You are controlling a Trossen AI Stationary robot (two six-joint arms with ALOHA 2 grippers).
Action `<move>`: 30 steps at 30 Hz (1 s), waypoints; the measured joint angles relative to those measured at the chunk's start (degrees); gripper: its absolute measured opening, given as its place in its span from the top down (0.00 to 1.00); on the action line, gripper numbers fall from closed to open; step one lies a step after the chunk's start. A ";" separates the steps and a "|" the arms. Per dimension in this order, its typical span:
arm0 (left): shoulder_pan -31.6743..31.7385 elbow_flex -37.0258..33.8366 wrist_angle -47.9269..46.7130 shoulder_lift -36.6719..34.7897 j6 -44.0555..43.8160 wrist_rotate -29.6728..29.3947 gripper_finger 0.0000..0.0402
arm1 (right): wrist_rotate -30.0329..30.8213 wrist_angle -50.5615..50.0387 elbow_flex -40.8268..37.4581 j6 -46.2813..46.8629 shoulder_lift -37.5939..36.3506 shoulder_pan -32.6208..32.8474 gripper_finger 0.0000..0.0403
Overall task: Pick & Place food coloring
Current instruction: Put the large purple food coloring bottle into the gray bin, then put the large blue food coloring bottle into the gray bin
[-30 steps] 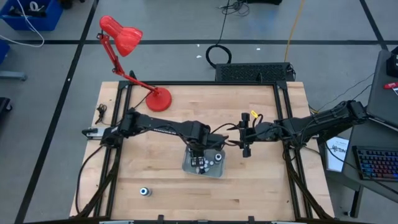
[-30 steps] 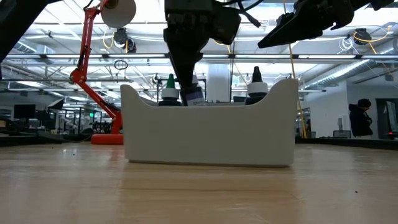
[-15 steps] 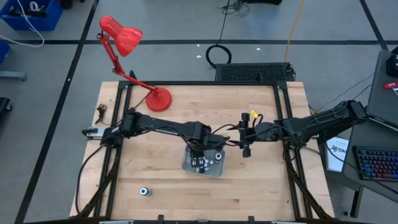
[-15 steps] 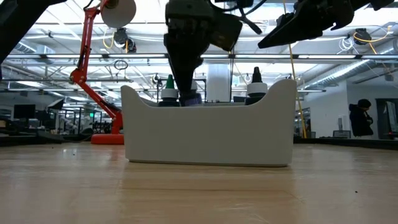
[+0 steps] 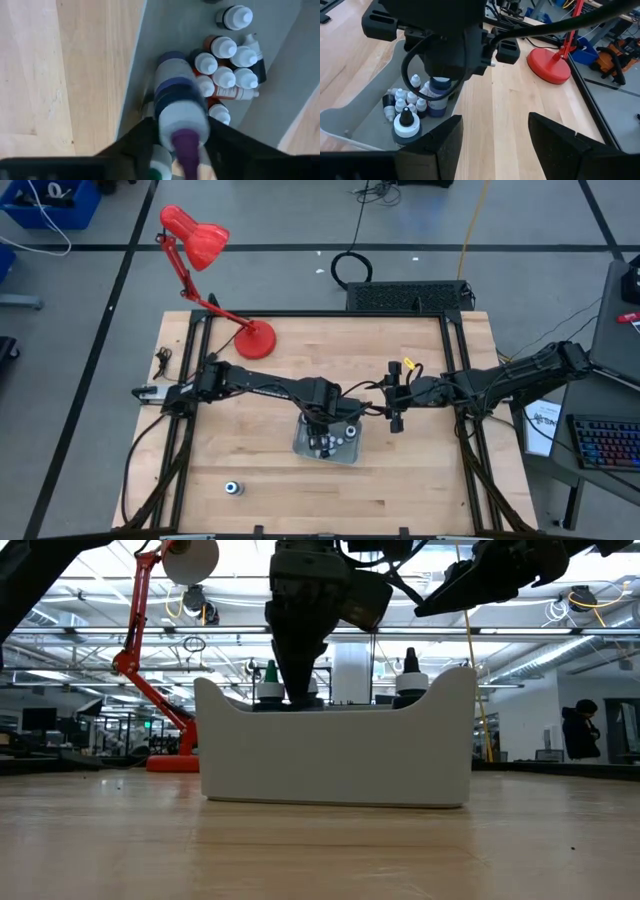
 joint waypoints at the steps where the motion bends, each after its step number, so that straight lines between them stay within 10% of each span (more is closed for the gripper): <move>1: 0.00 0.00 0.02 0.00 -0.24 -0.03 0.55 | -0.02 0.00 0.00 0.00 0.00 0.02 0.47; 12: 0.00 -0.02 0.03 -0.34 -1.40 -0.22 0.26 | -0.02 0.00 0.00 0.26 -0.02 0.02 0.47; 30: -11.30 0.90 -9.88 -16.46 -24.99 -2.89 0.33 | -0.13 -1.83 0.02 1.31 -0.04 0.02 0.47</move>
